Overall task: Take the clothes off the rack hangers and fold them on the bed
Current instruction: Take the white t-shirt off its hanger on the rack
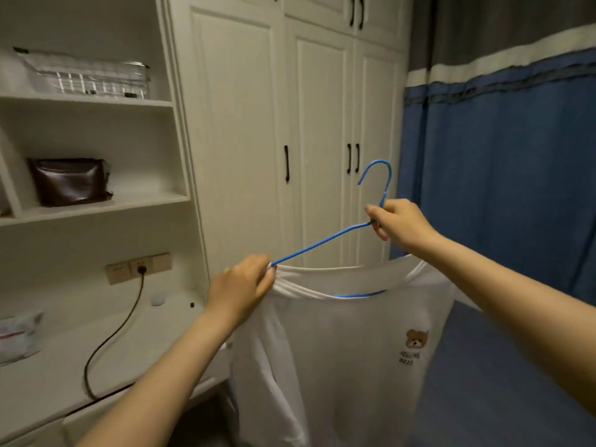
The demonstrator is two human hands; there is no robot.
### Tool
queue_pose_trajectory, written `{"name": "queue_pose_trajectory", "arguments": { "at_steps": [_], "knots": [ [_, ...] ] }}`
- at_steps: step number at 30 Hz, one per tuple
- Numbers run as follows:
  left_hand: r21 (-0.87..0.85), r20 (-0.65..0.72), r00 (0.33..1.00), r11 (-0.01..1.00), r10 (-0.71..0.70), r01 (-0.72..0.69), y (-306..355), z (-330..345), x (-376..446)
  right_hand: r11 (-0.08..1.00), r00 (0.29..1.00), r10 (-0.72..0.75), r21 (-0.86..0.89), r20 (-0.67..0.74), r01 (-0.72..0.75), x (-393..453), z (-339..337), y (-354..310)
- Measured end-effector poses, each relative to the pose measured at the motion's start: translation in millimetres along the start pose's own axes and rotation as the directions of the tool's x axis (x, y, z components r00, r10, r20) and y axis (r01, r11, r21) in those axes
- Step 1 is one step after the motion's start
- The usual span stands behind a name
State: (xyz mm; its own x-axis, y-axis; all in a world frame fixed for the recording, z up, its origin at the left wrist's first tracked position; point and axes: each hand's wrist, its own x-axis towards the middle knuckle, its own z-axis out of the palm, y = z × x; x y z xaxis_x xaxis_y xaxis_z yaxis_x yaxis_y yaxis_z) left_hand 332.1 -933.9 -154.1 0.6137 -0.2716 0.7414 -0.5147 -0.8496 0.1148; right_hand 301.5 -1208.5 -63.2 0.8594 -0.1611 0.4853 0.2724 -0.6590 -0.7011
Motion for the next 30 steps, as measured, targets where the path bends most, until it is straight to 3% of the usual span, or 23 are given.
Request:
{"name": "queue_pose_trajectory", "arguments": {
  "at_steps": [6,12,15,17,20,24,27,30],
  "knots": [
    [-0.299,0.047,0.993,0.950,0.109,-0.090,34,97,53,0.965,0.971,0.192,-0.155,-0.139,-0.213,17,-59,75],
    [-0.573,0.161,0.946,0.807,0.281,-0.142,57,176,102,0.850,0.872,0.430,-0.220,-0.234,-0.478,30,-95,144],
    [-0.651,0.202,0.907,0.742,0.370,-0.158,63,210,123,0.806,0.782,0.514,-0.114,-0.354,-0.581,38,-100,172],
    [-0.681,0.218,0.885,0.713,0.412,-0.164,61,236,133,0.761,0.653,0.623,0.139,-0.431,-0.634,43,-107,190],
    [-0.735,0.287,0.878,0.676,0.384,-0.055,57,276,138,0.658,0.494,0.753,0.478,-0.435,-0.582,39,-112,222],
    [-0.751,0.397,0.843,0.657,0.364,0.070,53,328,133,0.582,0.403,0.797,0.751,-0.450,-0.313,29,-96,255],
    [-0.747,0.429,0.844,0.651,0.322,0.131,47,361,140,0.525,0.347,0.814,0.846,-0.466,-0.094,36,-83,268],
    [-0.765,0.410,0.893,0.602,0.184,0.227,37,372,161,0.547,0.329,0.813,0.823,-0.480,-0.151,44,-68,278]
  ]
}}
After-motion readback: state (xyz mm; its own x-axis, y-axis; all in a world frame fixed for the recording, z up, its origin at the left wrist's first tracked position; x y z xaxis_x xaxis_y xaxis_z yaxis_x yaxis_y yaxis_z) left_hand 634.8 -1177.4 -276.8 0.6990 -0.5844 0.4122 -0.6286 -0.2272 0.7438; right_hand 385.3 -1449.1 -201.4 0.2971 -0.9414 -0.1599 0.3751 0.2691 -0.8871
